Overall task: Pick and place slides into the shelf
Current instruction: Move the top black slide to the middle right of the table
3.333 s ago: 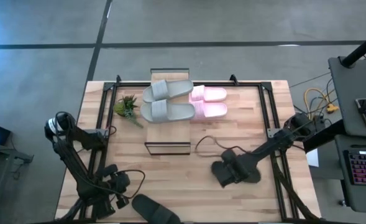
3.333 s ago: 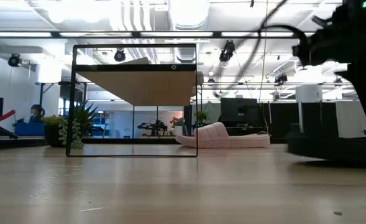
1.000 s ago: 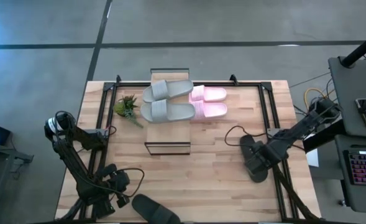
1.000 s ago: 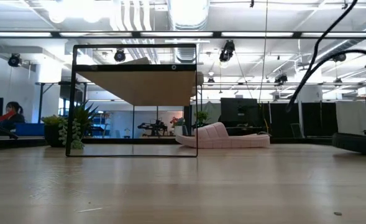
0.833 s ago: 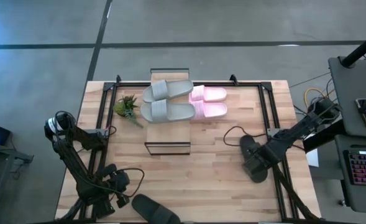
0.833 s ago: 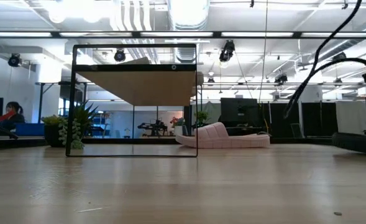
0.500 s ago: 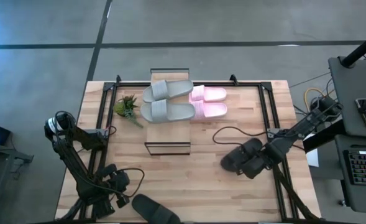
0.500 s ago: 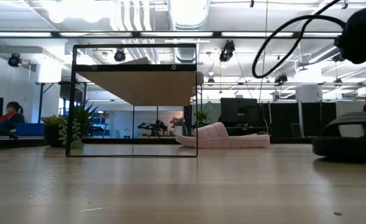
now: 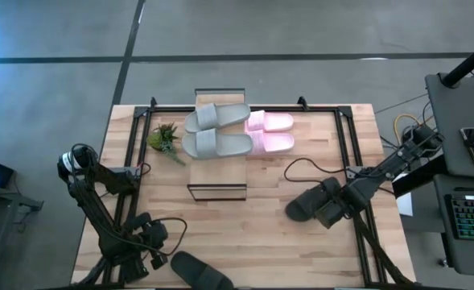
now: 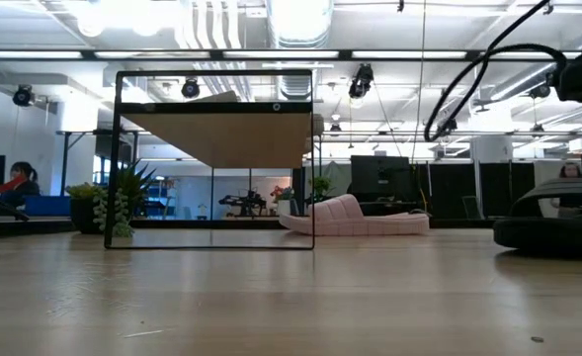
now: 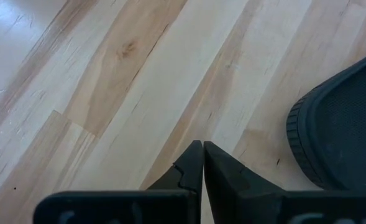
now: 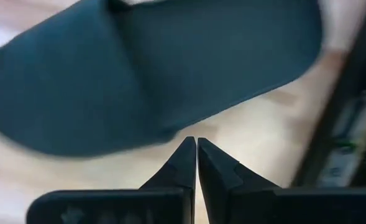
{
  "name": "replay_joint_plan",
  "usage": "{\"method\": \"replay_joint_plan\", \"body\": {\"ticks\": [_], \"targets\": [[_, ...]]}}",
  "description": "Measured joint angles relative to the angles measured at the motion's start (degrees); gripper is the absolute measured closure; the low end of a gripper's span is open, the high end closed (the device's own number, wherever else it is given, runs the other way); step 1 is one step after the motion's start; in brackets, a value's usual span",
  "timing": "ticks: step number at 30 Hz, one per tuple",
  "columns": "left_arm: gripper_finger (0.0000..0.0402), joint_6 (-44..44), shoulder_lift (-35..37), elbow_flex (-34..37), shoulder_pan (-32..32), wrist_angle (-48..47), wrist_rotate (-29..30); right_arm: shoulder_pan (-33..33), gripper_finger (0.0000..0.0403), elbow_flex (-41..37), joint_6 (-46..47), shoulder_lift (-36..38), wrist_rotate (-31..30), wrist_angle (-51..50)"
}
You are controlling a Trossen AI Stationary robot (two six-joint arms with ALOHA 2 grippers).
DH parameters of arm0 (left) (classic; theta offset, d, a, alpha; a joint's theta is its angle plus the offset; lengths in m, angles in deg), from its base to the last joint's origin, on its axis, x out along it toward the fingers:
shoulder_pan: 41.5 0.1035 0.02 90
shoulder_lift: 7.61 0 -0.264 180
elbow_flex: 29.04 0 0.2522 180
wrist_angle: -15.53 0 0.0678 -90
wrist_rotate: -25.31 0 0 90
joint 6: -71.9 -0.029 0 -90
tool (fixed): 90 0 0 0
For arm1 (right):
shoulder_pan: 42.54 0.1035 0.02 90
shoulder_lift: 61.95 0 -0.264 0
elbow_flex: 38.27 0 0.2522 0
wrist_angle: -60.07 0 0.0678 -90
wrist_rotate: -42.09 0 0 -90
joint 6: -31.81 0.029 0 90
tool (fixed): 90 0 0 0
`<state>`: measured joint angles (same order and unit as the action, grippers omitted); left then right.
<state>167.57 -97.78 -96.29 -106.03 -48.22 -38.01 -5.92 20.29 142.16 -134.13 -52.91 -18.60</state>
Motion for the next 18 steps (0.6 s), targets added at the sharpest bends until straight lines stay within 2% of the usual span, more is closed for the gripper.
{"method": "replay_joint_plan", "body": {"ticks": [8,15,18], "targets": [[0.0402,0.0,0.0,0.0,0.0,0.0,0.0,-0.3,0.0394,-1.9,-4.6,-0.5,4.3,-1.5],[0.0402,0.0,0.0,0.0,0.0,0.0,0.1,-1.5,0.0394,-4.6,-4.3,-0.4,-2.3,6.3],[0.0402,0.0,0.0,0.0,0.0,0.0,-0.1,-2.4,0.0394,-5.2,-5.0,-0.4,-2.6,9.9]]}}
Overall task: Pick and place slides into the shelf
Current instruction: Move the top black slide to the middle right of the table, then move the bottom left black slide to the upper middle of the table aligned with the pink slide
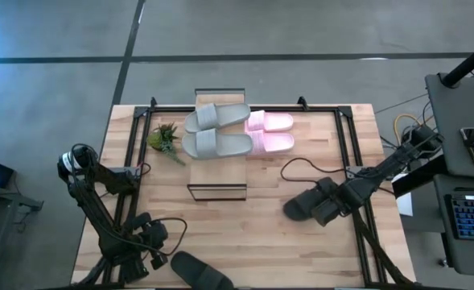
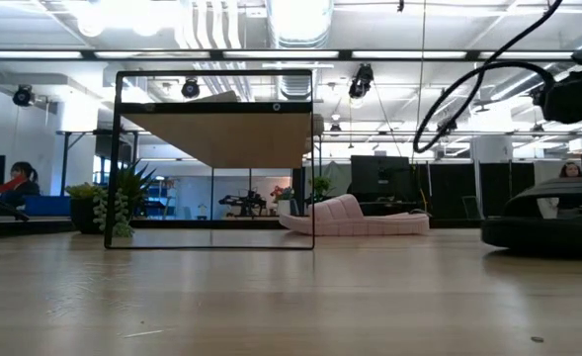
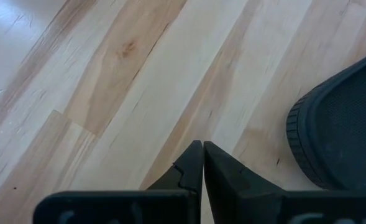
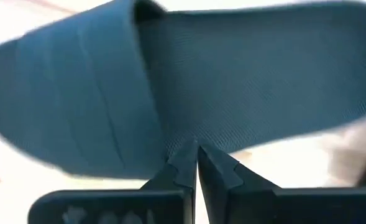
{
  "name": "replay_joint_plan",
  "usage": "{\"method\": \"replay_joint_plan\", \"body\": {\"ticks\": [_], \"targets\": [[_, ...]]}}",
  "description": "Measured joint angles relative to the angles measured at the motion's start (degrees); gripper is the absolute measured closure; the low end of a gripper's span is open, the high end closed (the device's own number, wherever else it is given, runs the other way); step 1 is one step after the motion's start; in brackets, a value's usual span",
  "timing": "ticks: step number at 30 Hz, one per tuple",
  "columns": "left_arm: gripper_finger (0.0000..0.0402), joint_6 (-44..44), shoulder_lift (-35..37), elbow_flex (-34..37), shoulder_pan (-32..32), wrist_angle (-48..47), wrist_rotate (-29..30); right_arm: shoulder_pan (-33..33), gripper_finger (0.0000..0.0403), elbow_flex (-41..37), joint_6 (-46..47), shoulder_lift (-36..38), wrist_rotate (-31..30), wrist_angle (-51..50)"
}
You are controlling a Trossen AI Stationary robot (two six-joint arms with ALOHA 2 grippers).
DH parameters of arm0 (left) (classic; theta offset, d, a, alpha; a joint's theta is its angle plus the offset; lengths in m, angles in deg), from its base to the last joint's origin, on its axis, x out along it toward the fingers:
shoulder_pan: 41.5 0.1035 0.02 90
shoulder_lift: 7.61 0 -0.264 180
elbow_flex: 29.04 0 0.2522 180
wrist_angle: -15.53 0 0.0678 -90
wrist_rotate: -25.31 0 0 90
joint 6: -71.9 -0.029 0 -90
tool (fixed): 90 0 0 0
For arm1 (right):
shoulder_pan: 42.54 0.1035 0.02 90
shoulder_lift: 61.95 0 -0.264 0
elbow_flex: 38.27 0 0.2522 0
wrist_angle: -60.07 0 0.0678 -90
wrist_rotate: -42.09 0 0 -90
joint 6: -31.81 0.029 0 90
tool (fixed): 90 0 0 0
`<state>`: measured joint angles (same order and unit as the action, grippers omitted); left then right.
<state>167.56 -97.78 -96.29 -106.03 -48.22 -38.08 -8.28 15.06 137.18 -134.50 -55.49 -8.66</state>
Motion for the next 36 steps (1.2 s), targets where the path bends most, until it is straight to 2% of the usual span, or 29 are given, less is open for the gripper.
{"method": "replay_joint_plan", "body": {"ticks": [7,14,18,21,27,31,36], "targets": [[0.0402,0.0,0.0,0.0,0.0,0.0,-1.1,0.0,0.0394,1.1,-6.2,0.0,0.4,8.2],[0.0402,0.0,0.0,0.0,0.0,0.0,-1.3,1.0,0.0394,4.1,-3.2,0.2,1.9,3.0],[0.0402,0.0,0.0,0.0,0.0,0.0,-1.3,1.5,0.0394,7.4,-6.6,0.2,3.4,3.2],[0.0402,-0.1,0.0,0.0,0.0,0.0,-1.3,1.6,0.0389,10.6,-8.9,0.1,2.2,4.1],[0.0402,-0.5,0.0,0.0,0.0,0.1,-1.2,1.6,0.0334,16.4,-14.1,0.1,-6.4,13.5],[0.0402,-1.4,0.0,0.0,0.0,1.5,-1.2,1.5,0.0279,19.4,-15.7,-1.2,-10.5,12.8],[0.0402,-14.1,-0.1,0.3,0.0,14.3,-2.6,1.2,0.0230,21.4,-15.8,-4.0,-11.9,10.3]]}}
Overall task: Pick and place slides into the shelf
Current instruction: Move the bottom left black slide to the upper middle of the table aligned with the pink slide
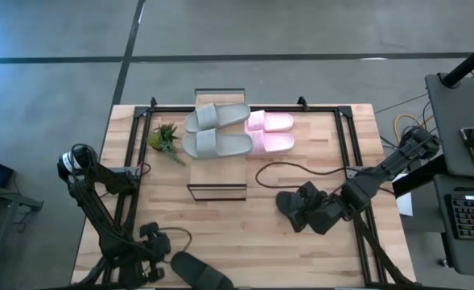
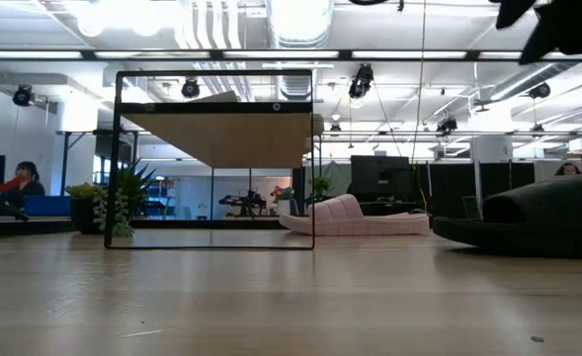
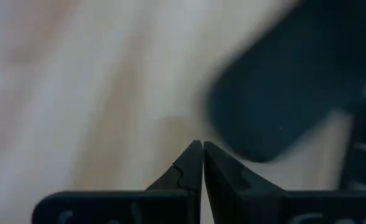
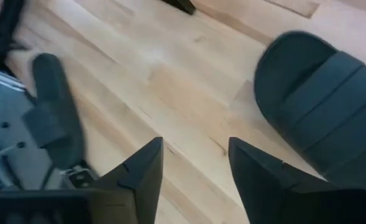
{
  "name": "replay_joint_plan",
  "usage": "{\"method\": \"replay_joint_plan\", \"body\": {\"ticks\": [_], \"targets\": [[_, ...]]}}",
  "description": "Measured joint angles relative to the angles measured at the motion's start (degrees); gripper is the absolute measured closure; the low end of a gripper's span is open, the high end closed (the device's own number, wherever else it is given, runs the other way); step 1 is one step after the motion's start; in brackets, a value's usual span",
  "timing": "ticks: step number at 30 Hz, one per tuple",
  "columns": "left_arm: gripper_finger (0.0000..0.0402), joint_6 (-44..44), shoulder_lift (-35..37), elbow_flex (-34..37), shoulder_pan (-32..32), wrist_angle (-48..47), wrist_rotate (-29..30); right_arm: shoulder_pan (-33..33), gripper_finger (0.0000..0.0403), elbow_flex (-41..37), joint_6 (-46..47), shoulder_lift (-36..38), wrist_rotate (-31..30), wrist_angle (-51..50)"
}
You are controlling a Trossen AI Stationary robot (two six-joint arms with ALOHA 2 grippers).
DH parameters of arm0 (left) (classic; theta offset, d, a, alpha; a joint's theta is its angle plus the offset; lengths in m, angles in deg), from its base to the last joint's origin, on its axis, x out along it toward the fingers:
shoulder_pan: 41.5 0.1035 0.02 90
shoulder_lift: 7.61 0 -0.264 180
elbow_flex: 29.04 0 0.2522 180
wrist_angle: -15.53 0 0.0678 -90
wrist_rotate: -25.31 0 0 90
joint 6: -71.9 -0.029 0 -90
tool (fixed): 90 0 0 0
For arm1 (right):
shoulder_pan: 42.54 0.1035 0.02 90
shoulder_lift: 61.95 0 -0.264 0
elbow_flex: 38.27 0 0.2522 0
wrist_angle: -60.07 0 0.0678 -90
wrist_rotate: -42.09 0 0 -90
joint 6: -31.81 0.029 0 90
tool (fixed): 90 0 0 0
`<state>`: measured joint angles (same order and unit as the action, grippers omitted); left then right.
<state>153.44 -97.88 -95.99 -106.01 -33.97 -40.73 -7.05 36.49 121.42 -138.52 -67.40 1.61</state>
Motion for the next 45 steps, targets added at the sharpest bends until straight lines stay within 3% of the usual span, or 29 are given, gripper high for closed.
{"method": "replay_joint_plan", "body": {"ticks": [5,12,19,26,28,32,34,40,45], "targets": [[0.0402,-10.3,-1.2,0.0,0.0,11.5,-3.7,0.0,0.0214,1.2,0.8,-3.8,1.8,0.1],[0.0402,-14.9,-2.8,0.0,0.0,14.1,-11.8,0.2,0.0215,4.6,-0.8,-9.5,6.7,0.2],[0.0402,-21.4,-4.4,0.0,1.3,21.4,-12.0,0.4,0.0214,8.2,-3.3,-13.0,7.8,0.2],[0.0401,-31.1,-9.5,0.1,7.2,25.3,-13.3,0.4,0.0213,8.6,-2.0,-13.3,7.6,0.0],[0.0401,-34.1,-10.1,0.1,9.3,25.4,-12.5,0.4,0.0213,8.5,-1.4,-13.1,7.7,0.0],[0.0402,-38.5,-9.9,0.4,13.7,26.0,1.6,0.4,0.0213,8.7,-0.1,-13.0,7.6,-0.1],[0.0402,-40.2,-8.4,1.0,14.9,26.1,5.8,0.4,0.0213,8.7,0.4,-13.0,7.5,0.0],[0.0402,-43.4,-5.6,3.7,18.1,26.3,3.0,0.5,0.0213,8.8,0.5,-13.0,7.6,0.0],[0.0402,-42.9,-3.8,5.2,17.6,26.3,-3.8,0.7,0.0213,8.7,0.4,-13.0,7.7,0.0]]}}
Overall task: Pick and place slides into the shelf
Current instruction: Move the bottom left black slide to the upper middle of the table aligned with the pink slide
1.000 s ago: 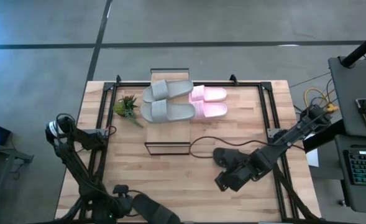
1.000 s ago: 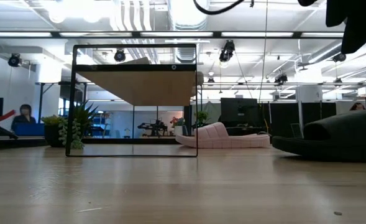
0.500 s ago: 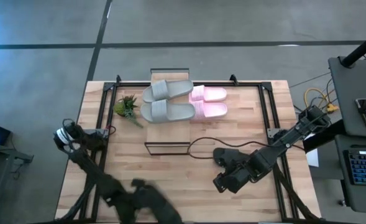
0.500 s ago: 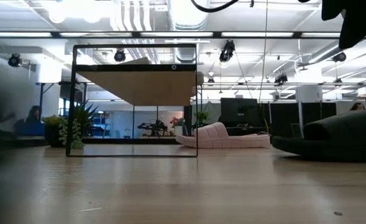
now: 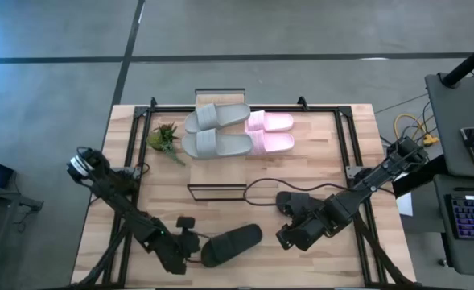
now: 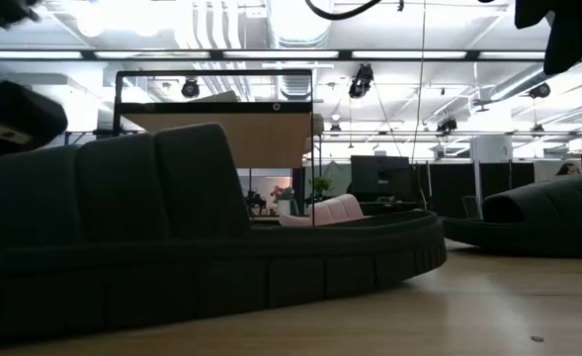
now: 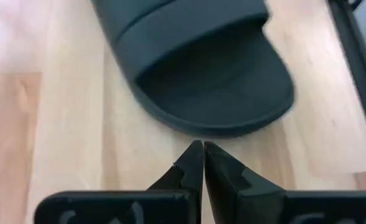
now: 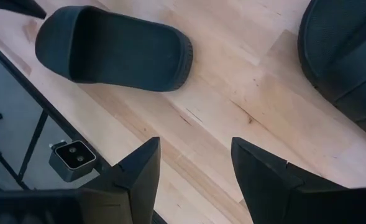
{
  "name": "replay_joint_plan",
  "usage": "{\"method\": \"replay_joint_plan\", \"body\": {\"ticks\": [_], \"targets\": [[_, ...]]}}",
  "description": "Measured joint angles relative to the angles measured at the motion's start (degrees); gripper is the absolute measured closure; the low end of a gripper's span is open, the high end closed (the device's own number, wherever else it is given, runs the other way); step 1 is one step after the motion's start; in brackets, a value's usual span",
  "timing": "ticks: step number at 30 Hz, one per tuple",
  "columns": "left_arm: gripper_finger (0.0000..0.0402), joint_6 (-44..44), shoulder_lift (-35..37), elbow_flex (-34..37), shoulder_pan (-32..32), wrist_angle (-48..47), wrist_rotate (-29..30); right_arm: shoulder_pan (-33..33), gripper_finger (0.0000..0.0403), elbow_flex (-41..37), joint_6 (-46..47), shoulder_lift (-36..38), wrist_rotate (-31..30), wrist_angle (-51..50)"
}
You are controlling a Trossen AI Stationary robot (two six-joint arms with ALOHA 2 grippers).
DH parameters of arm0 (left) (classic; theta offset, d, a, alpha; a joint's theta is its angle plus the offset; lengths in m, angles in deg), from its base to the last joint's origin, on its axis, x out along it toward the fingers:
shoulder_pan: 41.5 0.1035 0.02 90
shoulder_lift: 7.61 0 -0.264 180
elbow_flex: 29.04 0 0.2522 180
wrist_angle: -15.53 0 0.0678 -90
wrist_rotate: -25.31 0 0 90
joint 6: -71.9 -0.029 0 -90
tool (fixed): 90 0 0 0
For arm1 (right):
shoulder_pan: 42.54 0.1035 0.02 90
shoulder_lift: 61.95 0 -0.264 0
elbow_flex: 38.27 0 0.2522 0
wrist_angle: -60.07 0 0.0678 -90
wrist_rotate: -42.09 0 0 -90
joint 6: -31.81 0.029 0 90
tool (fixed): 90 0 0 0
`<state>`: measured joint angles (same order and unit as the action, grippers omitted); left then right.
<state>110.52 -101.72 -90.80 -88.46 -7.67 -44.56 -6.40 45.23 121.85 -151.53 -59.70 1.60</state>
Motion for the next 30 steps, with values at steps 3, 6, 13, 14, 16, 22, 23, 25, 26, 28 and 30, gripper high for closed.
{"method": "replay_joint_plan", "body": {"ticks": [3,6,13,14,16,22,23,25,26,28,30], "targets": [[0.0402,0.1,0.2,0.3,0.0,0.3,-2.5,0.0,0.0213,0.0,-0.1,0.0,-0.1,0.1],[0.0402,0.3,0.1,0.7,-0.1,0.3,-4.0,0.0,0.0213,0.0,-0.5,0.0,-0.2,0.1],[0.0402,3.0,0.1,1.4,-0.7,7.0,-9.5,0.0,0.0213,-0.1,-0.3,0.0,-0.2,0.5],[0.0402,2.8,0.1,1.7,-0.7,9.5,-10.1,-0.1,0.0213,-0.1,-0.3,0.0,-0.2,0.5],[0.0402,2.6,-0.3,2.4,-0.7,12.4,-10.3,-0.3,0.0213,-0.1,-0.3,0.0,-0.3,0.5],[0.0402,2.1,-2.4,2.7,0.2,12.4,-9.2,-0.6,0.0213,-0.1,-0.3,0.0,-0.3,1.6],[0.0402,1.4,-2.6,2.8,0.6,12.3,-8.8,-0.7,0.0213,-0.1,-0.4,0.0,-0.3,2.5],[0.0402,1.1,-3.0,3.2,1.4,12.4,-7.3,-0.9,0.0213,-0.1,-0.5,0.0,-0.3,4.9],[0.0402,1.0,-3.0,3.4,1.9,12.3,-6.3,-1.0,0.0213,-0.1,-0.6,0.0,-0.2,6.2],[0.0402,0.2,-3.0,3.5,3.2,12.1,-5.7,-1.3,0.0213,-0.1,-1.7,0.0,-0.2,9.2],[0.0402,-1.2,-3.0,3.4,4.3,12.5,-5.3,-1.7,0.0213,-0.1,-2.7,0.0,-0.3,11.1]]}}
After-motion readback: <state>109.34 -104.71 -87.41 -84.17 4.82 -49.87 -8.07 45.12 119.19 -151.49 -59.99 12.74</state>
